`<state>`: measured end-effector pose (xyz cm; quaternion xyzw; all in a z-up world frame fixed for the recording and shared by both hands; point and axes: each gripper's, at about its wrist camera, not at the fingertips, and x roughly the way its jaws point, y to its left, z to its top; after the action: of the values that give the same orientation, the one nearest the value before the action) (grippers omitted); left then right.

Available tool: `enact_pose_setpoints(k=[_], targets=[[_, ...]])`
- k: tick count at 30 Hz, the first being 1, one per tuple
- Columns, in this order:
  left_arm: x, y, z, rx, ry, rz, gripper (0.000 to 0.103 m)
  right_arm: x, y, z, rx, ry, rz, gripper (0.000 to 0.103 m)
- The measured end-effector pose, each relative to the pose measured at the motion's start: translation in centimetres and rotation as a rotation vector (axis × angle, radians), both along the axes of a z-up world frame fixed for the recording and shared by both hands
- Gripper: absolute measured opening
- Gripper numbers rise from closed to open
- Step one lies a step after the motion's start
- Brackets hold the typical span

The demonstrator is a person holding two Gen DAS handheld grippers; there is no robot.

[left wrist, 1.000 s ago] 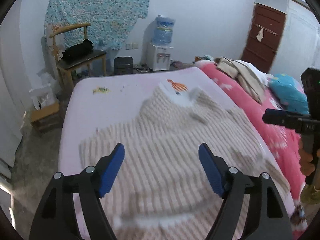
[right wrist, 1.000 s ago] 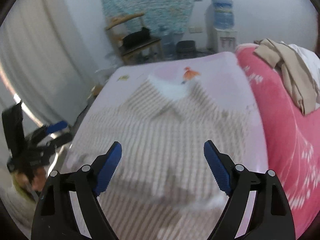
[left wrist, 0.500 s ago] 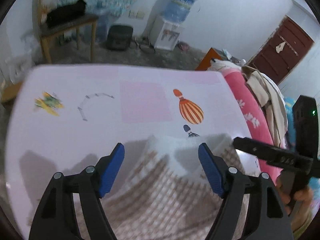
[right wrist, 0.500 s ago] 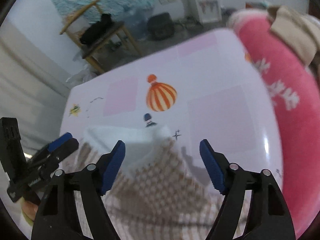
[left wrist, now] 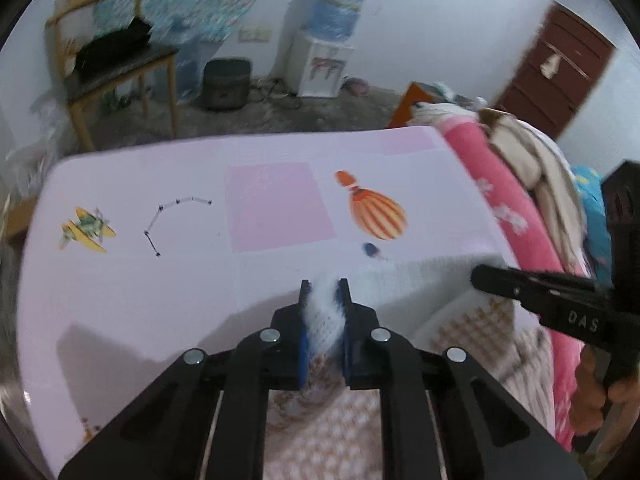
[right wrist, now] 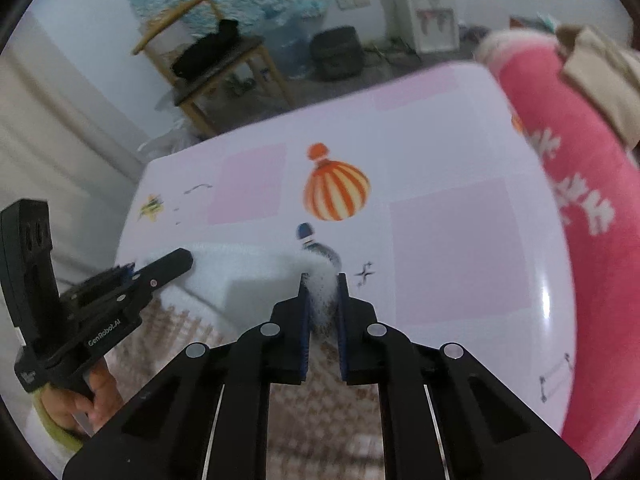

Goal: Fold large clothes

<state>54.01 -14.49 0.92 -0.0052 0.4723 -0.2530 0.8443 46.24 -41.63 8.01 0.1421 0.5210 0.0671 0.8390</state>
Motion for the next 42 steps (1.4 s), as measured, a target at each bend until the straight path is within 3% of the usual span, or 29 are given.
enact_pose_setpoints(k=[5, 8, 9, 12, 14, 17, 19, 21, 26, 28, 32, 35, 39, 42], targets=[[-6.2, 0.9, 3.5, 0.032, -0.127, -0.109, 0.011, -5.2, 1.0, 2.6, -0.052, -0.098, 0.073, 0.011], [-10.2, 2.0, 4.2, 0.034, -0.175, -0.158, 0.011, -8.8, 1.7, 3.0, -0.069, -0.118, 0.128, 0.019], [-11.4, 2.4, 4.2, 0.035, -0.184, -0.171, 0.012, -9.7, 1.9, 3.2, -0.07, -0.12, 0.144, 0.026], [-14.7, 3.7, 3.6, 0.044, -0.202, -0.208, 0.012, -11.9, 1.6, 5.2, -0.024, -0.197, 0.19, 0.047], [-16.2, 4.1, 3.1, 0.058, -0.218, -0.223, 0.012, -11.9, 1.3, 6.8, 0.037, -0.25, 0.197, 0.049], [-17.1, 4.5, 2.4, 0.058, -0.214, -0.226, 0.012, -9.5, 1.9, 7.4, 0.152, -0.231, 0.191, 0.049], [-17.4, 4.7, 2.0, 0.052, -0.211, -0.223, 0.013, -7.5, 3.2, 6.0, 0.151, -0.16, 0.185, 0.046], [-17.9, 5.2, 1.7, 0.046, -0.2, -0.216, 0.014, -6.4, 4.4, 3.6, 0.149, -0.07, 0.19, 0.033], [-20.7, 8.5, 1.9, -0.002, -0.189, -0.221, 0.02, -8.8, 6.8, -3.7, 0.088, 0.108, 0.237, 0.032], [-21.4, 10.0, 2.4, -0.037, -0.194, -0.214, 0.02, -10.4, 7.1, -4.7, 0.058, 0.079, 0.254, 0.032], [-20.5, 10.7, 3.8, -0.064, -0.228, -0.166, 0.02, -11.0, 8.2, -3.3, -0.031, 0.044, 0.279, 0.032], [-18.1, 9.1, 3.8, -0.083, -0.206, -0.144, 0.02, -10.7, 8.3, -1.0, -0.044, -0.043, 0.246, 0.033], [-13.8, 6.2, 1.3, -0.062, -0.123, -0.111, 0.02, -8.7, 6.8, 0.0, -0.068, -0.082, 0.133, 0.033], [-11.4, 5.1, -1.4, -0.008, -0.071, -0.086, 0.02, -7.5, 5.7, -2.5, -0.183, -0.041, 0.087, 0.032]])
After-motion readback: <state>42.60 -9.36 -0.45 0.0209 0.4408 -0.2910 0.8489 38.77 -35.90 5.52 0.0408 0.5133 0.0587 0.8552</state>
